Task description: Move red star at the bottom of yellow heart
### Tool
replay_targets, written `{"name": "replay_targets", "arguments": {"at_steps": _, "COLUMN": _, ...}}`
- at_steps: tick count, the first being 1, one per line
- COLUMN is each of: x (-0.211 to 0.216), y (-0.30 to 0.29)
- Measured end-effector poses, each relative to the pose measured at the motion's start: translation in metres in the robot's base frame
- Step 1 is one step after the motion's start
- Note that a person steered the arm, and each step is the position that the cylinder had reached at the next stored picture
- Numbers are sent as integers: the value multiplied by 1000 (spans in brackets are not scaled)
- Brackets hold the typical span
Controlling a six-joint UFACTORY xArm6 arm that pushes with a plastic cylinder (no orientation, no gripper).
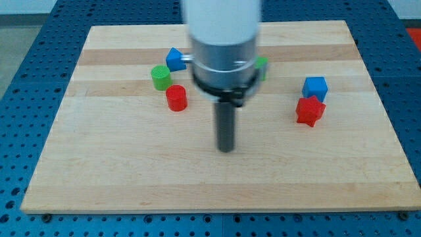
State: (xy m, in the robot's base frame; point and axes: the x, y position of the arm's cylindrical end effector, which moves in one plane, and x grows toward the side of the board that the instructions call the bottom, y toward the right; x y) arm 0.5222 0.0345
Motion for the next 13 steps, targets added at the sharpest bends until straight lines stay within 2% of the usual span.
{"name": "replay_targets", "arguments": {"at_steps": 1, "x": -3, "y": 78}}
{"name": "replay_targets", "arguments": {"at_steps": 2, "x": -13, "y": 126}}
{"name": "replay_targets", "arguments": {"at_steps": 3, "x": -30, "y": 158}}
{"name": "replay_targets", "arguments": {"at_steps": 4, "x": -46, "y": 163}}
{"name": "replay_targets", "arguments": {"at_steps": 7, "x": -54, "y": 129}}
{"name": "replay_targets", "arguments": {"at_steps": 9, "x": -94, "y": 121}}
{"name": "replay_targets", "arguments": {"at_steps": 12, "x": -95, "y": 4}}
{"name": "replay_targets", "arguments": {"at_steps": 13, "x": -94, "y": -17}}
